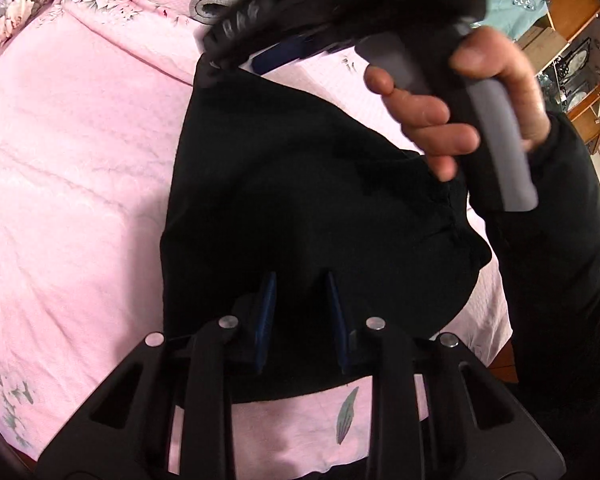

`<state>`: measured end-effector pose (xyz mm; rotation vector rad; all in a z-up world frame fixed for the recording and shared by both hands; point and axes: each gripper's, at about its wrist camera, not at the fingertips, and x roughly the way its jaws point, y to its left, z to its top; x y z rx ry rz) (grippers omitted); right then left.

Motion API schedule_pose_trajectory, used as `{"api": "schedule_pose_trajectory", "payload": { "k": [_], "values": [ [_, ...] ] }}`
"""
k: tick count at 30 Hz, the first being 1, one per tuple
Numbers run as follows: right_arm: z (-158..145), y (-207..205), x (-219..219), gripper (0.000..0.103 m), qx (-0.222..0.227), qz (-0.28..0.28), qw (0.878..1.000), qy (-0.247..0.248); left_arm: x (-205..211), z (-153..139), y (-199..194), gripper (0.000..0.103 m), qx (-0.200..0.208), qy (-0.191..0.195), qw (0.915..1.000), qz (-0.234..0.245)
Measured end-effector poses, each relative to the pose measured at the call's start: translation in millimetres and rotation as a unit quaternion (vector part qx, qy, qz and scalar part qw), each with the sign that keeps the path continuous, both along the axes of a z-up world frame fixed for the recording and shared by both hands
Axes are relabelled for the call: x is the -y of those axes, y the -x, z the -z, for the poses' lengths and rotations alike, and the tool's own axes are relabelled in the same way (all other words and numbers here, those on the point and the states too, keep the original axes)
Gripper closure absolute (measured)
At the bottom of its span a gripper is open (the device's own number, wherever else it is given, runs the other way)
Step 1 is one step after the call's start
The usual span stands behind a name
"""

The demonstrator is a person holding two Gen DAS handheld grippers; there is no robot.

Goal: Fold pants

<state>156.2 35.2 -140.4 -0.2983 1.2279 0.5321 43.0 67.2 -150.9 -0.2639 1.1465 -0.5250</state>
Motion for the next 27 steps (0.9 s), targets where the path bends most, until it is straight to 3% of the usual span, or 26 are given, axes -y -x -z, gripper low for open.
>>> {"api": "schedule_pose_trajectory", "payload": {
  "k": [1,2,6,9,11,12,13,14,15,16,17,19,20,21,23,27],
  "values": [
    [4,0,-1,0.095,-0.007,0.0,1.0,0.0,0,0,2,0.077,0.002,-0.002,1.0,0.004],
    [7,2,-2,0.099,-0.015,0.005,1.0,0.007,-1,0,5,0.077,0.005,-0.004,0.9999,0.008],
    [-6,8,-14,0.099,0.022,0.022,0.999,0.021,-2,4,11,0.077,0.006,-0.004,0.9999,0.014],
    [12,3,-21,0.099,0.023,0.017,0.999,0.041,-9,9,8,0.076,-0.003,0.015,0.9998,0.009],
    [20,11,-24,0.097,0.047,0.003,0.998,0.05,-13,10,7,0.075,-0.009,0.023,0.9997,0.009],
    [18,15,-26,0.092,0.058,-0.009,0.997,0.055,-15,7,7,0.074,-0.008,0.025,0.9996,0.011],
    [15,19,-26,0.087,0.065,-0.016,0.996,0.062,-17,3,8,0.062,-0.006,0.023,0.9996,0.013],
    [6,22,-23,0.069,0.071,-0.015,0.995,0.072,-21,-4,9,0.05,0.002,0.023,0.9996,0.013],
    [-9,27,-14,0.057,0.073,-0.004,0.995,0.068,-26,-11,11,0.029,0.015,0.024,0.9996,0.008],
    [-20,31,-6,0.055,0.077,0.005,0.996,0.055,-35,-25,14,0.019,0.043,0.026,0.9987,-0.007],
    [-43,41,12,0.054,0.086,0.019,0.996,0.025,-42,-34,15,0.017,0.059,0.029,0.9977,-0.016],
    [-69,56,43,0.035,0.094,0.042,0.995,-0.003,-58,-47,13,0.011,0.073,0.036,0.9961,-0.032],
    [-83,71,69,0.018,0.103,0.07,0.992,-0.024,-65,-48,9,0.011,0.069,0.033,0.9961,-0.045],
    [-87,80,85,0.008,0.111,0.09,0.989,-0.036,-73,-42,0,0.011,0.052,0.026,0.9964,-0.062],
    [-89,104,128,0.007,0.126,0.141,0.98,-0.058,-84,-24,-15,0.011,0.009,0.026,0.996,-0.085],
    [-48,151,200,0.007,0.097,0.211,0.972,-0.042,-83,12,-34,0.013,-0.08,0.097,0.9889,-0.079]
  ]
}}
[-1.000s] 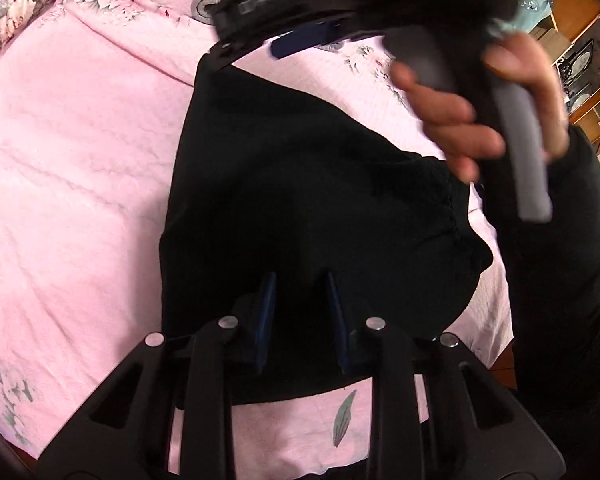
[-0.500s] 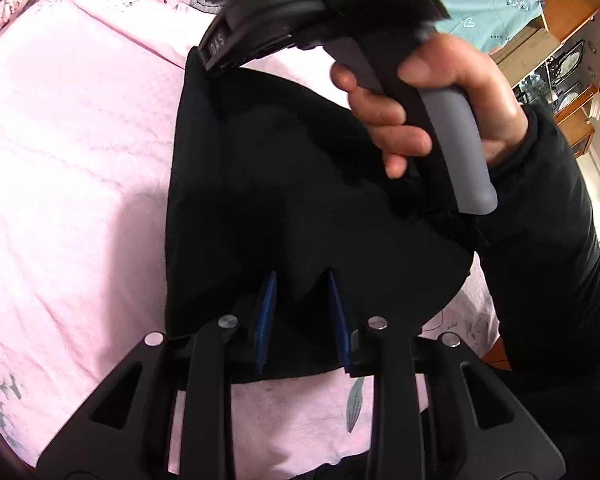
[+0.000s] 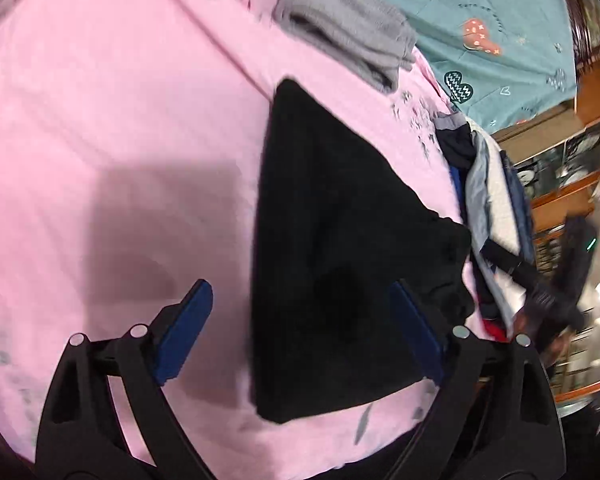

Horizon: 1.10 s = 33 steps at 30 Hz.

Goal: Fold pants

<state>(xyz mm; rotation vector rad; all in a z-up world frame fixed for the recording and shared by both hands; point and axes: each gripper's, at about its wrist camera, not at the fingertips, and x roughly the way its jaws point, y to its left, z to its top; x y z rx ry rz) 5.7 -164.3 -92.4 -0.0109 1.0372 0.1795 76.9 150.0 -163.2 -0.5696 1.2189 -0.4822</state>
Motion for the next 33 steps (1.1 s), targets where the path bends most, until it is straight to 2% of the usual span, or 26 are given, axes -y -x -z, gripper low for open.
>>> {"api": "schedule_pose_trajectory", "payload": {
  "k": [2,4,6,8,13,17,19,25,26,27,28,29,30,31,32,33],
  "values": [
    [21,12,20,0.007,-0.028,0.027,0.999,0.008,12,7,-1,0.013,-0.007,0.005,0.9999,0.011],
    [34,22,43,0.007,-0.048,0.056,0.997,-0.015,18,11,-6,0.013,-0.008,0.013,0.9998,0.016],
    [38,30,67,0.007,-0.069,0.08,0.992,-0.071,26,16,-16,0.013,-0.018,0.04,0.9986,0.031],
    [42,29,75,0.007,-0.09,0.086,0.984,-0.125,36,18,-24,0.013,-0.021,0.039,0.9983,0.038],
    [57,12,61,0.007,-0.132,0.061,0.973,-0.179,58,16,-38,0.008,-0.022,0.023,0.996,0.084],
    [74,3,47,0.007,-0.166,0.051,0.964,-0.2,54,19,-38,0.008,-0.02,0.044,0.9955,0.082],
    [75,2,38,0.005,-0.158,0.046,0.967,-0.194,52,19,-35,0.009,-0.016,0.056,0.9956,0.074],
    [76,-5,24,0.005,-0.145,0.018,0.968,-0.206,50,23,-37,0.023,-0.013,0.071,0.9943,0.078],
    [76,-6,26,0.011,-0.138,0.021,0.967,-0.214,47,25,-38,0.023,-0.018,0.081,0.9936,0.077],
    [76,-7,27,0.032,-0.131,0.027,0.968,-0.212,46,27,-42,0.023,-0.022,0.093,0.9924,0.078],
    [77,-8,28,0.048,-0.129,0.027,0.969,-0.208,48,29,-46,0.023,-0.022,0.097,0.9918,0.08],
    [79,-10,28,0.058,-0.128,0.028,0.97,-0.202,51,29,-48,0.024,-0.019,0.097,0.9918,0.082],
    [80,-11,27,0.063,-0.127,0.027,0.97,-0.203,56,28,-48,0.024,-0.014,0.093,0.992,0.084],
    [81,-11,26,0.064,-0.125,0.027,0.971,-0.2,61,26,-47,0.028,-0.004,0.081,0.993,0.086],
    [79,-10,23,0.065,-0.119,0.025,0.974,-0.19,64,24,-44,0.037,0.002,0.062,0.9946,0.084],
    [77,-8,20,0.069,-0.111,0.025,0.977,-0.181,67,23,-42,0.063,0.004,0.041,0.9961,0.078]
  ]
}}
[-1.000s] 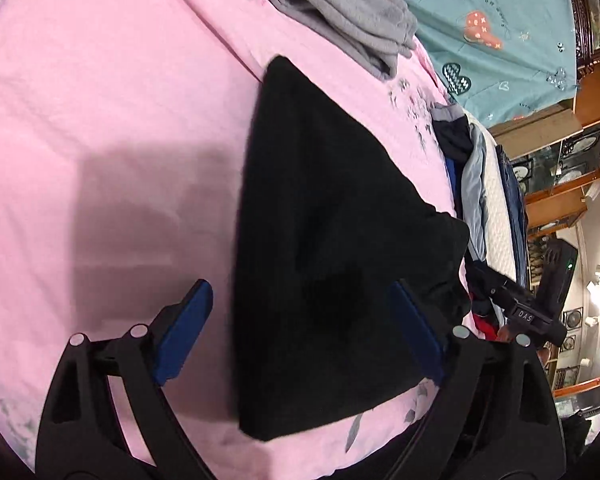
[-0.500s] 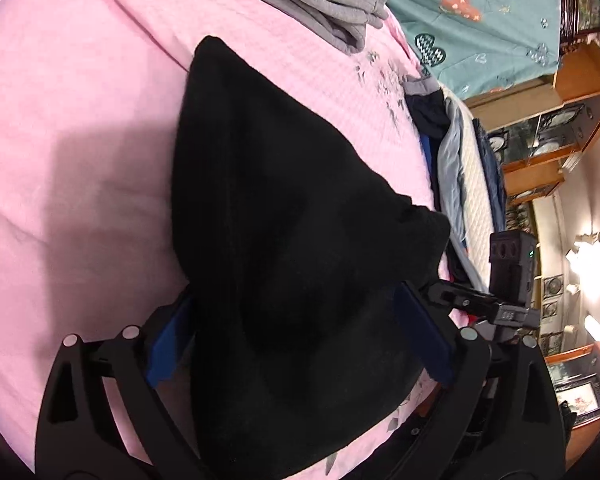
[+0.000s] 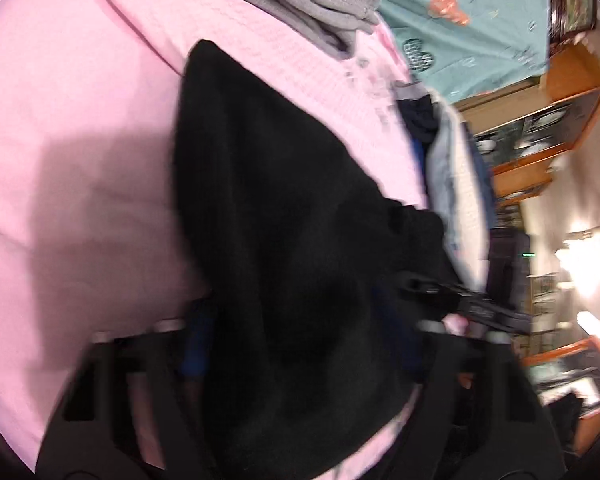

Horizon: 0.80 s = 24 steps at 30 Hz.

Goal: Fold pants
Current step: 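Lift the folded pants with both grippers and carry them onto the grey garment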

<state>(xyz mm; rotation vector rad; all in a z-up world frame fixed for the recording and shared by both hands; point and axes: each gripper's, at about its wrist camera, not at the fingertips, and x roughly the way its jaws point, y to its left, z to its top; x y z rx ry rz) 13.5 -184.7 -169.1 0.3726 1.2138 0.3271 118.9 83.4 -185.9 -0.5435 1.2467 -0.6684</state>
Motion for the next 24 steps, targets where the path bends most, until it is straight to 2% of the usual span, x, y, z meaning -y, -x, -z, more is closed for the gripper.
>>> {"api": "schedule_pose_trajectory", "payload": {
  "k": [1,2,4,8,11,14,17,19,21,24],
  "values": [
    [-2,3,-1,0.071,0.006,0.003,1.0,0.005,0,-2,2,0.069,0.004,-0.002,1.0,-0.006],
    [-8,7,-4,0.074,0.019,0.007,1.0,0.012,-4,-7,4,0.073,0.01,0.012,0.9998,-0.014],
    [-25,15,-10,0.076,0.054,0.003,0.998,0.027,-9,-17,8,0.076,0.022,0.027,0.9992,-0.022],
    [-57,26,-26,0.077,0.112,-0.015,0.993,0.046,-4,-44,12,0.078,0.061,0.017,0.9976,-0.029],
    [-73,20,-36,0.077,0.13,-0.029,0.989,0.058,-6,-66,6,0.081,0.081,0.021,0.9957,-0.04],
    [-96,-5,-45,0.077,0.153,-0.042,0.985,0.071,-7,-101,-17,0.086,0.113,0.014,0.9923,-0.048],
    [-127,-47,-50,0.078,0.186,-0.046,0.979,0.075,-7,-148,-63,0.088,0.152,0.002,0.987,-0.052],
    [-144,-79,-50,0.078,0.197,-0.04,0.977,0.066,-4,-177,-109,0.088,0.172,-0.023,0.983,-0.06],
    [-163,-128,-46,0.078,0.206,-0.025,0.977,0.056,-3,-198,-159,0.088,0.186,-0.046,0.9786,-0.075],
    [-178,-202,-45,0.077,0.224,-0.005,0.973,0.058,-2,-208,-227,0.088,0.209,-0.066,0.9718,-0.089]
  ]
}}
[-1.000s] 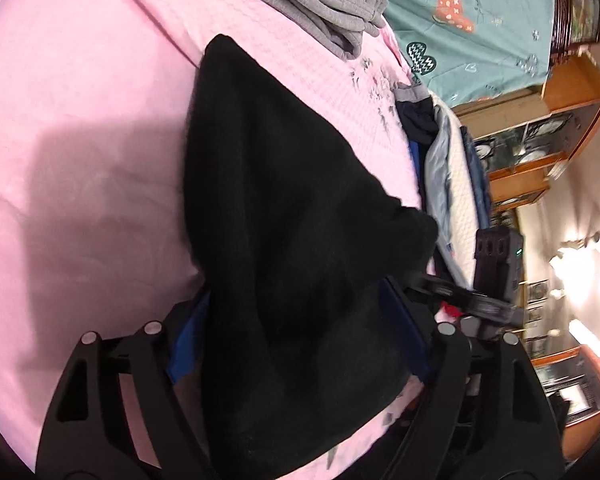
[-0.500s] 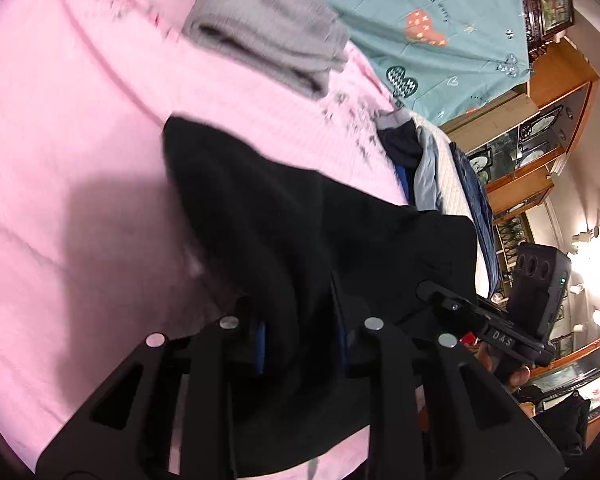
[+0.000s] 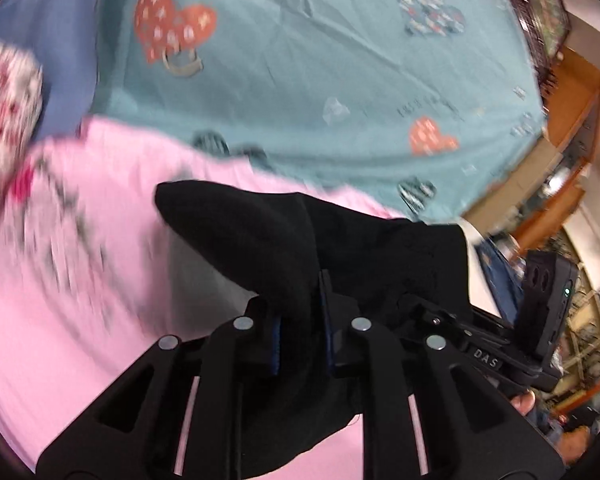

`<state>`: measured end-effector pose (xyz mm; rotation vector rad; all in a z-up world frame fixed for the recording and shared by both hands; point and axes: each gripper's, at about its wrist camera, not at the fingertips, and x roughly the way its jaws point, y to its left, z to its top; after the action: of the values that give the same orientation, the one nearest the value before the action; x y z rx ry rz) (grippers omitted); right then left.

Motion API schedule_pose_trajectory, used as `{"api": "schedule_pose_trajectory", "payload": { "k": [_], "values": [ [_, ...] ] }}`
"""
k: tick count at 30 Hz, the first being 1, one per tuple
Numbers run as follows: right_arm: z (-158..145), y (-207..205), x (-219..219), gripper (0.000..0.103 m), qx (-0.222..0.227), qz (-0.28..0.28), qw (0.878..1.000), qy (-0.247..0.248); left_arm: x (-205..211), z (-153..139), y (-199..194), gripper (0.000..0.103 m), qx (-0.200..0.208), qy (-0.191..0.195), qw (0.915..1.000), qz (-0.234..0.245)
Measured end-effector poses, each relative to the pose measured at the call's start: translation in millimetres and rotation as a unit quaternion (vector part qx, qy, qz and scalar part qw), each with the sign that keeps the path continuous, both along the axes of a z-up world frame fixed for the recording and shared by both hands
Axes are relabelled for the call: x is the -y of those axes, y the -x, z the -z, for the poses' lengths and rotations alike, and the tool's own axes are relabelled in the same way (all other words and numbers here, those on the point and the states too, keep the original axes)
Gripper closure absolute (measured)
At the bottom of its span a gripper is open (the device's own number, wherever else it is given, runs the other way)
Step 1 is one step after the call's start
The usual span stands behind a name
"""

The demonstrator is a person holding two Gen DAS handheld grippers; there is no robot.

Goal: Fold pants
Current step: 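Lift the folded pants with both grippers and carry them onto the grey garment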

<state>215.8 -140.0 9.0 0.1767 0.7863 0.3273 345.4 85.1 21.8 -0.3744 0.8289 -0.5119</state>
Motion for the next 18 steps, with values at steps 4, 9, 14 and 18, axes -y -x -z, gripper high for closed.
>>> {"api": "schedule_pose_trajectory", "payload": {
  "k": [4,9,14,18],
  "values": [
    [15,-88,7,0.077,-0.005,0.01,1.0,0.003,2,35,-72,0.087,-0.015,-0.021,0.9996,0.004],
    [97,-155,30,0.035,-0.076,0.06,0.995,0.039,-12,138,-119,0.057,-0.098,-0.04,0.9943,-0.008],
    [115,-154,62,0.008,-0.078,0.078,0.993,-0.048,-37,132,-119,0.046,-0.102,-0.003,0.9945,-0.023],
    [70,-130,60,0.009,-0.048,0.078,0.995,-0.032,-44,65,-82,0.02,-0.043,-0.026,0.9978,-0.044]
  ]
}}
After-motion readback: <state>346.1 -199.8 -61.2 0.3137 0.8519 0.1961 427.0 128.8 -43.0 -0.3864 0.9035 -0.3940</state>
